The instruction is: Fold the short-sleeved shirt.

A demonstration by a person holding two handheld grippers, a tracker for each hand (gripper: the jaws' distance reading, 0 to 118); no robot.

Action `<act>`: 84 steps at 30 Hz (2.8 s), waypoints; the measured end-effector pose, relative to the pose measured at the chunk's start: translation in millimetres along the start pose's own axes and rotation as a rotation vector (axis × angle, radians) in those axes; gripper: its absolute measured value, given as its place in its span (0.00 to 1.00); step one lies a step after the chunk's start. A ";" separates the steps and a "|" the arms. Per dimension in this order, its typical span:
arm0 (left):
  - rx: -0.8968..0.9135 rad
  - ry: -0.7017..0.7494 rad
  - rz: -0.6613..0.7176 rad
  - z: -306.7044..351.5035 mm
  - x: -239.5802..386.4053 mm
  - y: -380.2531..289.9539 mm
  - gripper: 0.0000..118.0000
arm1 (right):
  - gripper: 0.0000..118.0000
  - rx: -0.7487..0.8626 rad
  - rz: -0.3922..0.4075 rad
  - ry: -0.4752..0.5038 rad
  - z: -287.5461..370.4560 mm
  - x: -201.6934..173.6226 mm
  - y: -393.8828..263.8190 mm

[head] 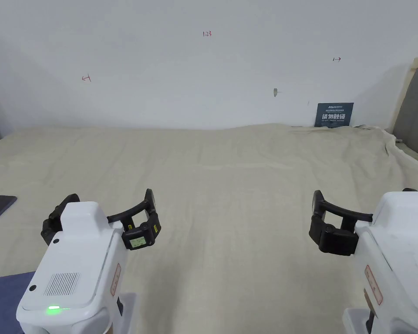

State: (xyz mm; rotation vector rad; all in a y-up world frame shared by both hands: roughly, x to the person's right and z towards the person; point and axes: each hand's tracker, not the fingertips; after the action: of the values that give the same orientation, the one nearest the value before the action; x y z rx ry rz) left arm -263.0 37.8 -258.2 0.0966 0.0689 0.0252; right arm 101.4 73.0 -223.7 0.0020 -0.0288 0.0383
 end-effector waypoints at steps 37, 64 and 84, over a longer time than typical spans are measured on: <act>-0.001 0.000 0.009 3.2 -10.7 1.1 1.00 | 0.99 -0.578 -0.325 -0.229 -24.9 7.1 29.5; 0.015 -0.002 0.006 3.0 -11.1 5.1 1.00 | 0.99 -0.294 -0.257 -0.129 -11.7 3.3 26.5; 0.023 -0.019 -0.011 5.9 -3.0 3.9 1.00 | 0.99 0.048 0.003 -0.072 -7.8 -4.8 -5.3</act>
State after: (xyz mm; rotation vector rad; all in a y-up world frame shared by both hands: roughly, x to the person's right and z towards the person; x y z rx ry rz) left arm -265.7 41.1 -251.7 0.1199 0.0511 0.0125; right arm 97.1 67.5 -231.7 0.0510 -0.0998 0.0419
